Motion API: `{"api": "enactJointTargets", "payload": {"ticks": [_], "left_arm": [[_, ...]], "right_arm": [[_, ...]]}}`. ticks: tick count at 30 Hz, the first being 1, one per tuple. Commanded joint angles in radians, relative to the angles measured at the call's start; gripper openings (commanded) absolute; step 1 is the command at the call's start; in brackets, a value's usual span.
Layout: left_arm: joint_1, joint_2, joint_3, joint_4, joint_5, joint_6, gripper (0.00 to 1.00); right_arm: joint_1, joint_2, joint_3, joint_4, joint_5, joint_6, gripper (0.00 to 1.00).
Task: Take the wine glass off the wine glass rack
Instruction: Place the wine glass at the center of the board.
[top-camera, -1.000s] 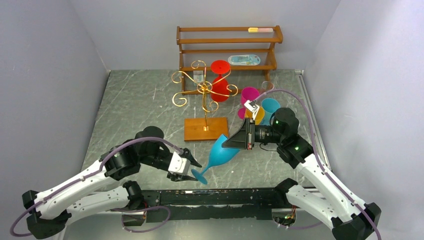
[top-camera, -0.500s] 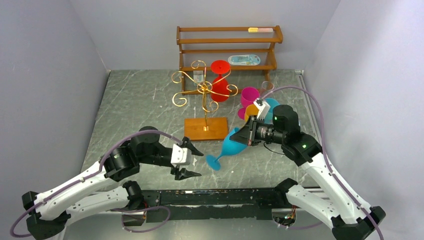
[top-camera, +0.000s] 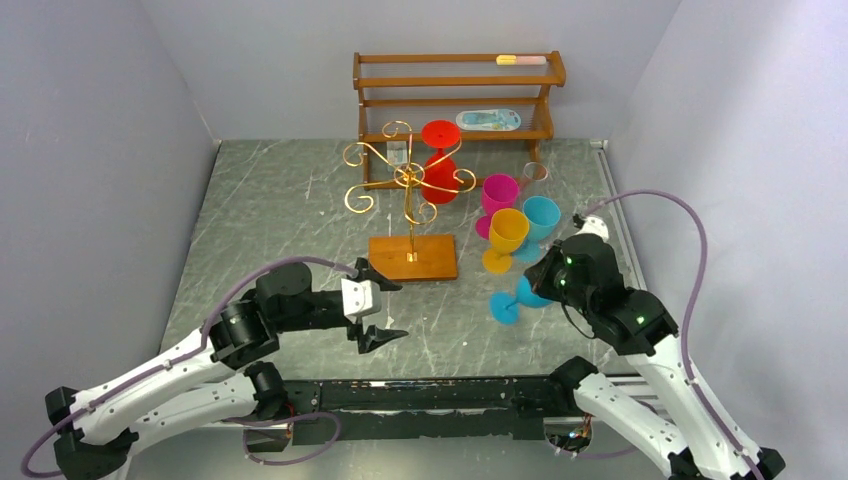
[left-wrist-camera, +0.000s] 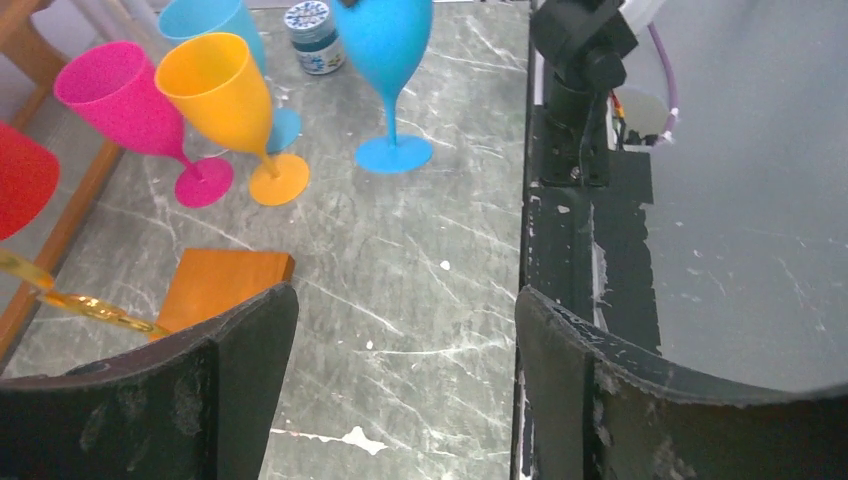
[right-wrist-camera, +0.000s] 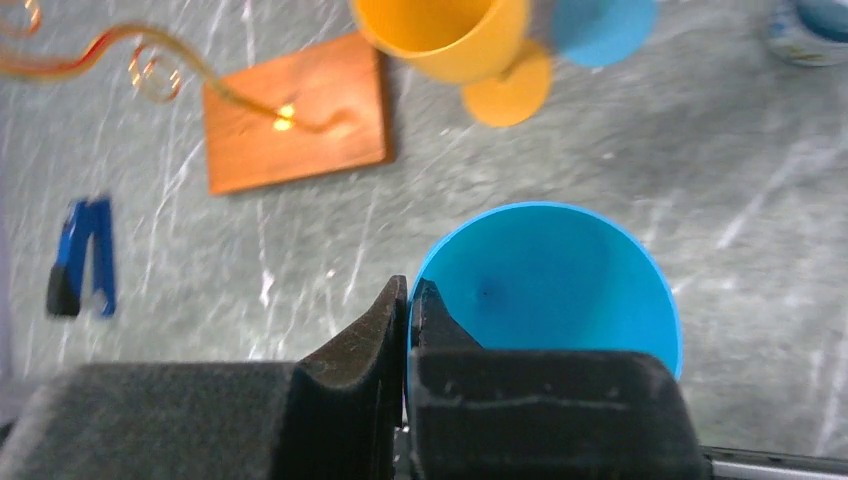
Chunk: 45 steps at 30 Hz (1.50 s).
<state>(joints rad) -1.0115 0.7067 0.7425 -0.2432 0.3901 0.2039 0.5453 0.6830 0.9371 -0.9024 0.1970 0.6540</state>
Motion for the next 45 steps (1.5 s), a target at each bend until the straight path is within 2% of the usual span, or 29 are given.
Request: {"api": "enactJointTargets", "payload": {"ticks": [1, 3, 4, 5, 8, 16, 26, 33, 40, 45], "left_arm": [[0.004, -0.050, -0.021, 0.110, -0.106, -0.055, 0.84], [0.004, -0.066, -0.022, 0.117, -0.151, -0.064, 0.85], [0.004, -0.073, -0.022, 0.120, -0.188, -0.071, 0.94], [0.004, -0.078, -0.026, 0.120, -0.238, -0.079, 0.97], [0.004, -0.087, -0.032, 0.094, -0.368, -0.099, 0.98], [0.003, -0.118, -0.046, 0.071, -0.388, -0.110, 0.98], [0.004, -0.068, -0.034, 0.052, -0.413, -0.109, 0.98], [0.004, -0.105, -0.033, 0.027, -0.471, -0.113, 0.98], [0.004, -0.212, -0.070, 0.032, -0.564, -0.119, 0.98], [0.004, -0.271, -0.069, 0.036, -0.631, -0.105, 0.98]], "right_arm": [[0.004, -0.046, 0.004, -0.070, 0.303, 0.080, 0.00], [0.003, -0.056, -0.019, -0.067, 0.365, 0.106, 0.00], [0.004, -0.060, -0.029, -0.059, 0.369, 0.117, 0.00], [0.003, -0.065, -0.035, -0.051, 0.373, 0.143, 0.00], [0.003, -0.084, -0.082, 0.024, 0.391, 0.189, 0.00], [0.003, 0.046, -0.087, 0.020, 0.538, 0.100, 0.00], [0.002, 0.124, -0.166, 0.277, 0.493, -0.019, 0.00], [0.002, 0.222, -0.170, 0.332, 0.608, -0.067, 0.00], [0.001, 0.213, -0.220, 0.404, 0.540, -0.118, 0.00], [-0.002, 0.233, -0.227, 0.393, 0.534, -0.117, 0.00]]}}
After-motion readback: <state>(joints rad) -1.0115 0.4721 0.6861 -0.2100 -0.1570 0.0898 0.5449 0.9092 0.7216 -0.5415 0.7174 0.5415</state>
